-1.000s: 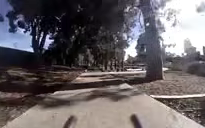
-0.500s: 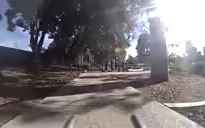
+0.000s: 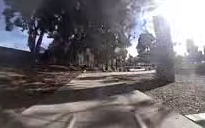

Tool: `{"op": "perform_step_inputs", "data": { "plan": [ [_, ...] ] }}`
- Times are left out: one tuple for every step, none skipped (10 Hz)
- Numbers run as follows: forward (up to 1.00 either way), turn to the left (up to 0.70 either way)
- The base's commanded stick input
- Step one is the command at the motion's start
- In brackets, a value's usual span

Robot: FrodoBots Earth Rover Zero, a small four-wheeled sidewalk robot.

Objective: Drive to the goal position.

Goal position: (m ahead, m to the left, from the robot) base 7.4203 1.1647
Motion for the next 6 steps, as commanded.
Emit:
{"op": "perform_step_inputs", "data": {
  "plan": [
    [1.0, 0.0],
    [1.0, 0.0],
    [1.0, 0.0],
    [1.0, 0.0],
    [1.0, 0.0],
    [1.0, 0.0]
  ]
}}
